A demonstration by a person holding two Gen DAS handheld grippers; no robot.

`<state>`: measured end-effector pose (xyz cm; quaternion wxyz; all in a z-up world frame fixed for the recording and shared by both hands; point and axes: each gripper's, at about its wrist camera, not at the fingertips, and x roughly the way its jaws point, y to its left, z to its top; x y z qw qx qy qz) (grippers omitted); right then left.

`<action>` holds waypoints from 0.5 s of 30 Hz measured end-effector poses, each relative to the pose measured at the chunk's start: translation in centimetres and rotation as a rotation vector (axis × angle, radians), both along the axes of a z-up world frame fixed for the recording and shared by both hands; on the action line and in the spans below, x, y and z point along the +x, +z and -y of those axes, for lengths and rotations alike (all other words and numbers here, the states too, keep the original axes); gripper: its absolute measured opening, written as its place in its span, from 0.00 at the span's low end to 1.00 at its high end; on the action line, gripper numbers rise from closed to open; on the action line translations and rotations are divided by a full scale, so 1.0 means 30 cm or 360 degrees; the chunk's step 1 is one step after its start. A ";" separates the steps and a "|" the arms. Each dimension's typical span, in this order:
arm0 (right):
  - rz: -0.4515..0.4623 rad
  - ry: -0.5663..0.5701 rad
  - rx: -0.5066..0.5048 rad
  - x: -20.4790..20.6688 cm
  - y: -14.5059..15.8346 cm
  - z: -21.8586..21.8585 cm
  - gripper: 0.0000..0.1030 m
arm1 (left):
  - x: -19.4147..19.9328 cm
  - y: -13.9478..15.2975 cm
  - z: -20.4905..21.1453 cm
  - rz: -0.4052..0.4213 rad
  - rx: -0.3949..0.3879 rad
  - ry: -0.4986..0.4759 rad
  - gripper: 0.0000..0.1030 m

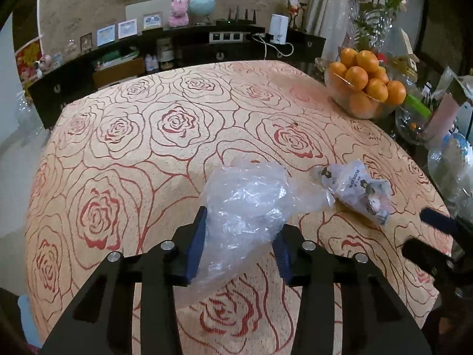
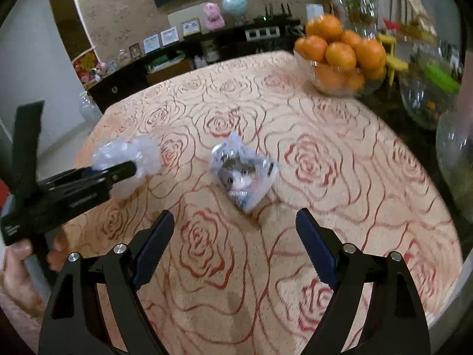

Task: Collect trash
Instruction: 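Grasp the clear plastic bag with left tool while right tool grasps the cat-print wrapper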

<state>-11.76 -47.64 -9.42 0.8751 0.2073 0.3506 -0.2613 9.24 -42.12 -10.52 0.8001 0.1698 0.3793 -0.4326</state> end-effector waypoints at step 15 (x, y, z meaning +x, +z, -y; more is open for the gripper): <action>-0.0255 0.0321 -0.0262 0.258 -0.036 0.106 0.79 | 0.026 0.106 -0.142 0.0037 -0.0080 0.0087 0.38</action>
